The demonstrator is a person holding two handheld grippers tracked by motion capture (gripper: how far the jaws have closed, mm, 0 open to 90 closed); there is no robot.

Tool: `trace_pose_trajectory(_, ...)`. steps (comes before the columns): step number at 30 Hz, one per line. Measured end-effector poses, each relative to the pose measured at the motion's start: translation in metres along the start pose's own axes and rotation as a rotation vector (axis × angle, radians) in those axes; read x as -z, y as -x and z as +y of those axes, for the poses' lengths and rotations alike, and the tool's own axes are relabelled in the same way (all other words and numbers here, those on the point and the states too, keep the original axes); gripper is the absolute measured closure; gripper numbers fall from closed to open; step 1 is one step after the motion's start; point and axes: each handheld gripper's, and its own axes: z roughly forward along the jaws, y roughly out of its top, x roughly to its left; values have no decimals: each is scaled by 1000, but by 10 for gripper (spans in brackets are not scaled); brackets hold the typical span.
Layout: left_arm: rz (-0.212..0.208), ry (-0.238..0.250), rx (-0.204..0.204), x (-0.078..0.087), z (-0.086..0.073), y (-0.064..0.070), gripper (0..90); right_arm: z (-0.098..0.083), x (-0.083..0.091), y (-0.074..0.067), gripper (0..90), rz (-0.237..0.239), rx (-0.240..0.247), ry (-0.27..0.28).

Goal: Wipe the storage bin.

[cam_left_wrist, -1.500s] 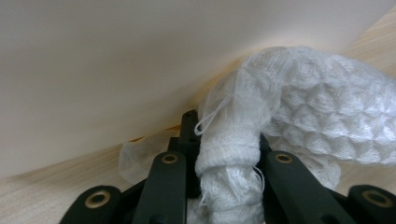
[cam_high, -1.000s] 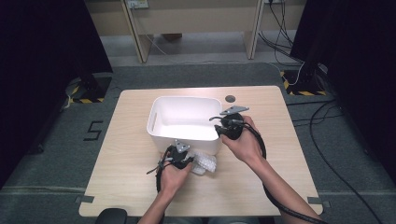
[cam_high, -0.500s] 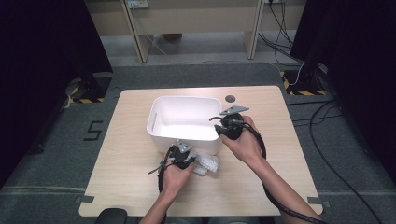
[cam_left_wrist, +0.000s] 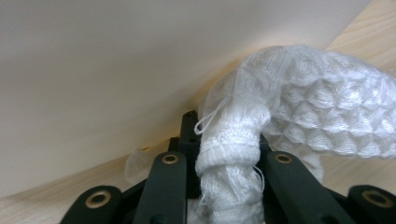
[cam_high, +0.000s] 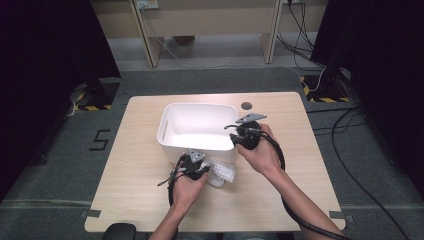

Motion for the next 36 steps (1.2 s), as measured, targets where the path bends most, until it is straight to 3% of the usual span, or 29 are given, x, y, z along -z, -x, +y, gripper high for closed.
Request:
trace_pose_trajectory(20, 1, 63, -3, 31, 24, 7, 761, 0, 0, 1, 657, 3, -6, 1)
trace_pose_trajectory(36, 0, 66, -11, 33, 28, 10, 761, 0, 0, 1, 657, 2, -6, 2)
